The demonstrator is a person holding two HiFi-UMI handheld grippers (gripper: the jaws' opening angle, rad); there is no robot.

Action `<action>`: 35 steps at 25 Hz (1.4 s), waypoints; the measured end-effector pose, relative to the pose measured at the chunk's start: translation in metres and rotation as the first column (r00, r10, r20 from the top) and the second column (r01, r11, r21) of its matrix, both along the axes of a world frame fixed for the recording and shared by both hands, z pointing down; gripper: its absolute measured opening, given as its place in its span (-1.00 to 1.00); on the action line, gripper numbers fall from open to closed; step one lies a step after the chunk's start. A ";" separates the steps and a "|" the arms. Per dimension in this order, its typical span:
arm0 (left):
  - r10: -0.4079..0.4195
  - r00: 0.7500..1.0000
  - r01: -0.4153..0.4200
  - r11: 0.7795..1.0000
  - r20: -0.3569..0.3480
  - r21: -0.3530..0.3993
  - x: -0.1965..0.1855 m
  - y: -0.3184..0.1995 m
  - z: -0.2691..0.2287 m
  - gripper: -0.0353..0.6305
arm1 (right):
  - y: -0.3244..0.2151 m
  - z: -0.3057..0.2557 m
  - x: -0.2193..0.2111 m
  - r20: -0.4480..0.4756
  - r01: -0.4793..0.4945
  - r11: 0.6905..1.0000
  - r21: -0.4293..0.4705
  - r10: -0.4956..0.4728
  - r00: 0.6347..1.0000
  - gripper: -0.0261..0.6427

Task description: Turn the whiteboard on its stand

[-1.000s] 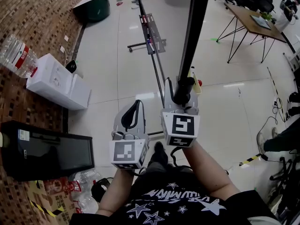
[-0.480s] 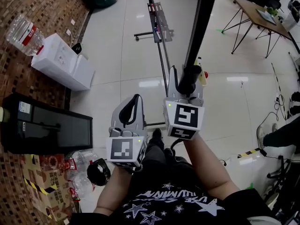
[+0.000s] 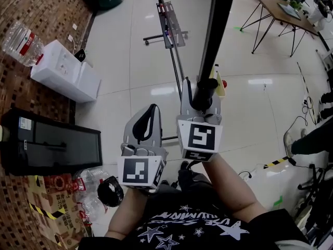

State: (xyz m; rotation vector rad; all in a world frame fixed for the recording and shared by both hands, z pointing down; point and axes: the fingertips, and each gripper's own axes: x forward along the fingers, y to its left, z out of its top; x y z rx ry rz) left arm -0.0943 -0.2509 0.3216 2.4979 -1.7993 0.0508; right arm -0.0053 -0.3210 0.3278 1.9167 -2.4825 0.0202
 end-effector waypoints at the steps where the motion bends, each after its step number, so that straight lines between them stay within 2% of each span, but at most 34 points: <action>1: 0.007 1.000 -0.007 1.000 -0.002 0.000 0.002 0.000 0.001 -0.88 | 0.001 0.001 0.002 -0.002 -0.005 1.000 0.000 0.005 1.000 -0.65; 5: 0.034 0.999 -0.034 0.999 -0.017 -0.005 0.004 0.008 0.006 -0.88 | 0.009 0.000 0.009 -0.014 -0.019 1.000 0.016 0.019 1.000 -0.65; 11: 0.060 0.998 -0.061 0.997 -0.028 -0.037 -0.007 0.033 0.014 -0.88 | 0.034 -0.005 0.017 0.025 -0.031 0.999 0.009 0.031 0.999 -0.66; 15: 0.112 0.993 -0.113 0.993 -0.029 -0.025 -0.007 0.058 0.011 -0.88 | 0.057 0.002 0.025 0.017 -0.030 0.999 0.022 0.030 0.999 -0.66; 26: 0.256 0.965 -0.258 0.965 -0.060 -0.035 0.000 0.135 0.019 -0.88 | 0.109 -0.002 0.048 -0.002 -0.029 0.999 0.036 0.029 1.000 -0.67; 35: 0.310 0.947 -0.315 0.948 -0.081 -0.055 0.012 0.164 0.021 -0.88 | 0.166 -0.005 0.063 0.002 -0.044 0.998 0.046 0.044 0.999 -0.67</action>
